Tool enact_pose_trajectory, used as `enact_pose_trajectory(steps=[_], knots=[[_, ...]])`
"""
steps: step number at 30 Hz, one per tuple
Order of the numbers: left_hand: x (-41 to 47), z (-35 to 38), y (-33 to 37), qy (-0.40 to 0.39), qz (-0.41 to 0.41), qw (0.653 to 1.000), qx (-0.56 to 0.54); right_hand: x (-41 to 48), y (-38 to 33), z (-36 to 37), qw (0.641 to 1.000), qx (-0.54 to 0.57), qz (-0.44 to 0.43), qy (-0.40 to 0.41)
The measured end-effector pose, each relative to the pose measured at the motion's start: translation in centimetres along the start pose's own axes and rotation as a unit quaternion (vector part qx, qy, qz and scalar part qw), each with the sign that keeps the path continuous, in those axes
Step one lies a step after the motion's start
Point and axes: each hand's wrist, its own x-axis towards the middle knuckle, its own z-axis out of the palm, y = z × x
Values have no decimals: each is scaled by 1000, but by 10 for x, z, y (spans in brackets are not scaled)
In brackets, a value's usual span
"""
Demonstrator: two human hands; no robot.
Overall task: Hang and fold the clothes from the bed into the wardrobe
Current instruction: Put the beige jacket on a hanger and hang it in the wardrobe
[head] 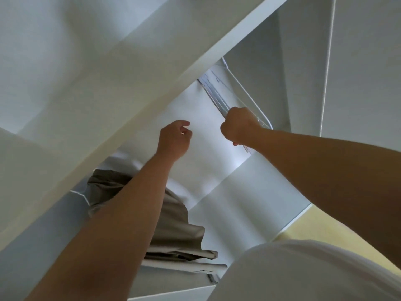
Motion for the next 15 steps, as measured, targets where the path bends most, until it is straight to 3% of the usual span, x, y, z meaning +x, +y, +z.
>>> enact_pose_trajectory(steps=[9, 15], knots=[[7, 8, 33, 3, -1, 1000, -7, 16, 19, -36, 997, 42, 63, -23], [12, 14, 47, -6, 14, 1000, -1, 35, 34, -51, 996, 41, 42, 66]])
